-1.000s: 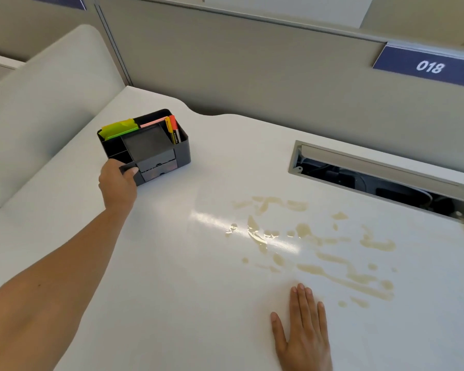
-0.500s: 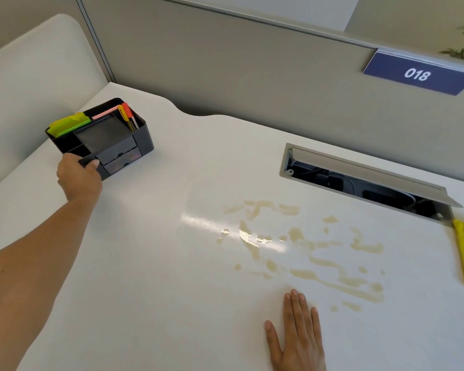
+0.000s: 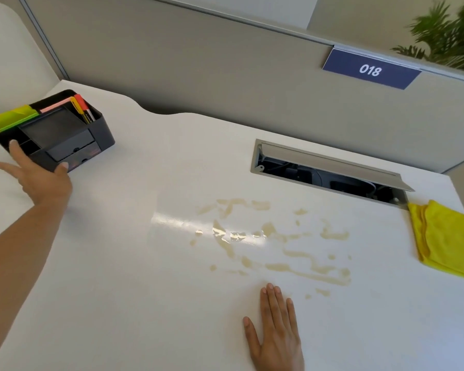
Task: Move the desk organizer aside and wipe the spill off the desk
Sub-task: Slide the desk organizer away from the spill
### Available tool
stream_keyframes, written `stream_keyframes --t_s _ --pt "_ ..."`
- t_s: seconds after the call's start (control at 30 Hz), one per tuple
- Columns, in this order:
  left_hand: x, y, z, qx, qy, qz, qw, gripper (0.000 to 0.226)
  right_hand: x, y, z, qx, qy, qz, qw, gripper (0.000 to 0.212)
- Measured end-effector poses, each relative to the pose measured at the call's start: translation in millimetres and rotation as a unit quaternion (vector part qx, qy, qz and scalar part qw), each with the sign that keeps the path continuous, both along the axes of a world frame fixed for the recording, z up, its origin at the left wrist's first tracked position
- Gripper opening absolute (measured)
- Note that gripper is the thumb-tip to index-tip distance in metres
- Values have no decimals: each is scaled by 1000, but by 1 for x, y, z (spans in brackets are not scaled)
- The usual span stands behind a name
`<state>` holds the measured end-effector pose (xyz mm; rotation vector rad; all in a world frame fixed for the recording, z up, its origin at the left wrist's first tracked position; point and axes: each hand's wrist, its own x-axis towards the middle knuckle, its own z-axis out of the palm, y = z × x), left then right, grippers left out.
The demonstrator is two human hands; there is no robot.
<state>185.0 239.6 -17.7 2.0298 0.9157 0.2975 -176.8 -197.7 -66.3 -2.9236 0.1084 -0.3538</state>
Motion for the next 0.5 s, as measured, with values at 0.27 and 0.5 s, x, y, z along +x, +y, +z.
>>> stream_keyframes --t_s 0.27,0.5 --pt "-125 -150 3 85 -158 -142 974 71 -2 1 2 24 31 -1 999 67" --pt "-304 -289 -11 114 -171 -384 900 45 -1 3 10 25 65 -4 998 66"
